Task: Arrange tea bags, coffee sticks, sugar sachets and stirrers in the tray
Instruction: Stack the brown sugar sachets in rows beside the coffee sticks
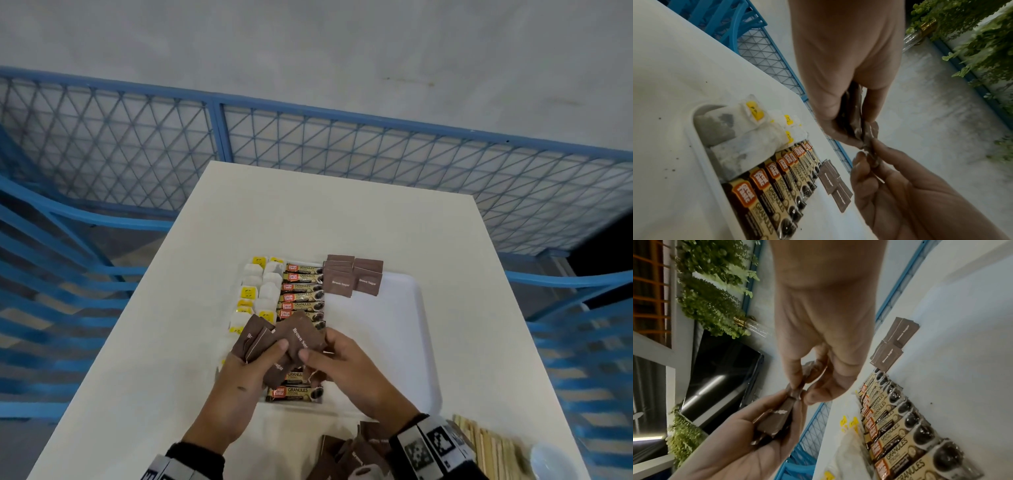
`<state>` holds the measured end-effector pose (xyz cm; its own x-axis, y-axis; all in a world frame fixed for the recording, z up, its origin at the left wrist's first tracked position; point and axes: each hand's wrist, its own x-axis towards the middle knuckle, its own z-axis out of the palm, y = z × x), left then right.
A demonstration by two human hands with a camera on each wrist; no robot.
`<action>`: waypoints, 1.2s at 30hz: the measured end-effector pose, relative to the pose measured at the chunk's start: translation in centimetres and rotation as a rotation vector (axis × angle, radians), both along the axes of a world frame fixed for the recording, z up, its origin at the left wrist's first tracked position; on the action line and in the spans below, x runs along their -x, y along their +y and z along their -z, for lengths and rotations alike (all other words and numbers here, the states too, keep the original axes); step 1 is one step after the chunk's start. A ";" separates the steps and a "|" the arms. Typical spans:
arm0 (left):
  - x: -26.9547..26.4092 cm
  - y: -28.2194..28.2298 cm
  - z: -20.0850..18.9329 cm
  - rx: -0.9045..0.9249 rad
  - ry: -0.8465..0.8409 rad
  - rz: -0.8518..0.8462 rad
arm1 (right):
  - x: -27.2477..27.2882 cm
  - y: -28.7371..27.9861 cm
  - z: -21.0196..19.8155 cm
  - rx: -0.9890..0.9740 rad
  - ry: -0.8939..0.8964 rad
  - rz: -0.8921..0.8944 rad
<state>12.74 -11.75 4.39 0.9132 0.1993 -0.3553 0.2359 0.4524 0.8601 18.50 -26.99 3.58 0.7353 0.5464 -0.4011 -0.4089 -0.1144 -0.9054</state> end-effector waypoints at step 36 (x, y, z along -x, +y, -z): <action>-0.6 -0.8 0.3 0.207 0.118 0.002 | -14.9 -6.1 8.4 0.629 -0.290 0.533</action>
<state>13.36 -12.57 4.12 0.8632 0.1094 -0.4929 0.3303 0.6160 0.7151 33.37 -33.10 -4.78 0.9495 -0.1595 -0.2703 -0.3139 -0.4870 -0.8151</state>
